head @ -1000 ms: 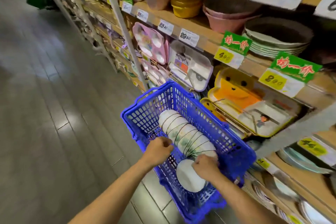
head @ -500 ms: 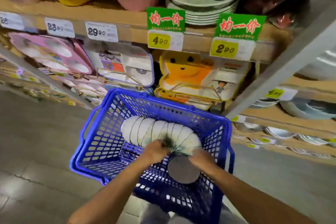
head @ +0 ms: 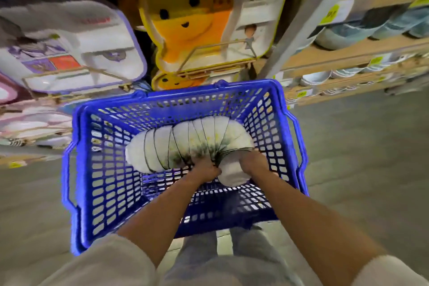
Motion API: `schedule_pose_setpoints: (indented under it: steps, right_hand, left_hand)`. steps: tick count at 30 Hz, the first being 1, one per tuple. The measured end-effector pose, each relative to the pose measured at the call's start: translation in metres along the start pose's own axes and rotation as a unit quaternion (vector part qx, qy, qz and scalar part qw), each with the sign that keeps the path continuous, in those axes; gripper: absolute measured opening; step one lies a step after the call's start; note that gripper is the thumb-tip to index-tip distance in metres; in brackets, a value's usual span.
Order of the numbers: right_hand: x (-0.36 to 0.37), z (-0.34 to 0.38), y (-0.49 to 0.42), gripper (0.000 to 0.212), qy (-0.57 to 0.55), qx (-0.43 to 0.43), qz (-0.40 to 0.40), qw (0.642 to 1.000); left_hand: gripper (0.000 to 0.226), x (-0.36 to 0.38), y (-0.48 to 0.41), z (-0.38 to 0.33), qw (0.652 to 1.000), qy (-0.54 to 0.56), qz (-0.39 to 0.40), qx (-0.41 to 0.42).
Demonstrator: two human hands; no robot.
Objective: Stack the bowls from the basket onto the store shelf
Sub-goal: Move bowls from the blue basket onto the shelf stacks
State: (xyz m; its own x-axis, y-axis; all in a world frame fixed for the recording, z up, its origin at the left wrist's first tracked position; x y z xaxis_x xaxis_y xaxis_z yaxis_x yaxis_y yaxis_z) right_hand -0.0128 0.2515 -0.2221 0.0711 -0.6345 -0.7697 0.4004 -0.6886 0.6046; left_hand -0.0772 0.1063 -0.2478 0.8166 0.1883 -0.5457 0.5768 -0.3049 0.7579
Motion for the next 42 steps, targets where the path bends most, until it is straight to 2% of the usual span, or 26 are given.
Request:
schedule_pose_setpoints:
  steps: [1, 3, 6, 13, 18, 21, 24, 27, 29, 32, 36, 40, 42]
  right_hand:
    - [0.001, 0.0, -0.002, 0.038, 0.012, 0.011, -0.012, 1.0]
    - [0.003, -0.002, -0.004, 0.04, 0.048, 0.023, -0.027, 0.998]
    - [0.008, -0.003, -0.006, 0.04, 0.069, 0.006, -0.038, 0.997]
    - [0.011, -0.01, 0.0, 0.061, 0.004, 0.049, -0.016, 0.999]
    - [0.004, -0.012, 0.01, 0.083, -0.001, -0.011, 0.006, 1.0]
    - [-0.006, -0.015, 0.014, 0.081, 0.014, -0.029, 0.026, 0.999]
    - [-0.019, -0.011, 0.019, 0.069, 0.019, -0.068, 0.042, 0.997]
    - [-0.039, -0.006, 0.026, 0.058, -0.026, -0.102, 0.015, 0.994]
    - [-0.053, -0.005, 0.03, 0.051, -0.087, -0.11, -0.015, 0.99]
    - [-0.071, -0.002, 0.042, 0.046, -0.256, -0.097, -0.009, 0.962]
    - [-0.1, 0.014, 0.06, 0.043, -0.468, -0.055, 0.036, 0.881]
    - [-0.125, 0.033, 0.083, 0.046, -0.545, -0.043, 0.056, 0.835]
    - [-0.136, 0.043, 0.097, 0.047, -0.565, -0.042, 0.051, 0.823]
  left_hand:
    - [0.046, 0.005, -0.004, 0.001, 1.0, 0.002, 0.016, -0.009]
    - [0.037, 0.016, -0.011, 0.0, 0.999, 0.026, 0.036, -0.026]
    - [0.023, 0.023, -0.018, 0.0, 0.996, 0.06, 0.014, -0.059]
    - [0.03, 0.025, -0.003, -0.01, 0.997, 0.006, 0.001, -0.079]
    - [0.03, 0.02, 0.015, -0.015, 0.991, 0.063, 0.018, -0.117]
    - [0.03, 0.007, 0.031, -0.021, 0.986, 0.116, 0.018, -0.115]
    - [0.034, -0.012, 0.048, -0.024, 0.986, 0.122, 0.001, -0.109]
    - [0.036, -0.031, 0.065, -0.024, 0.979, 0.15, -0.006, -0.136]
    - [0.033, -0.042, 0.077, -0.031, 0.963, 0.223, 0.0, -0.15]
    - [0.029, -0.06, 0.098, -0.046, 0.926, 0.341, 0.007, -0.163]
    - [0.032, -0.087, 0.123, -0.058, 0.92, 0.374, 0.046, -0.109]
    - [0.024, -0.111, 0.147, -0.058, 0.929, 0.359, 0.057, -0.075]
    - [0.033, -0.124, 0.156, -0.06, 0.942, 0.33, 0.028, -0.048]
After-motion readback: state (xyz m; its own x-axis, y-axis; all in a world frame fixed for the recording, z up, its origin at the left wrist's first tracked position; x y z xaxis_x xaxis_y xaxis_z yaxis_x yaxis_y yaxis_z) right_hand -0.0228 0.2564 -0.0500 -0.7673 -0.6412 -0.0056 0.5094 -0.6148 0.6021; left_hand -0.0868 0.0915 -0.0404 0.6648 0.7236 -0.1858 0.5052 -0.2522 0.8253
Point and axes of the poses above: each hand's wrist, its own y-axis away from the middle knuckle, its own x-axis out of the palm, z = x × y, the point moved 6 cm from there along -y, towards the middle knuckle, and after that the axes turned 14 degrees about -z, right-handed, at the moved point
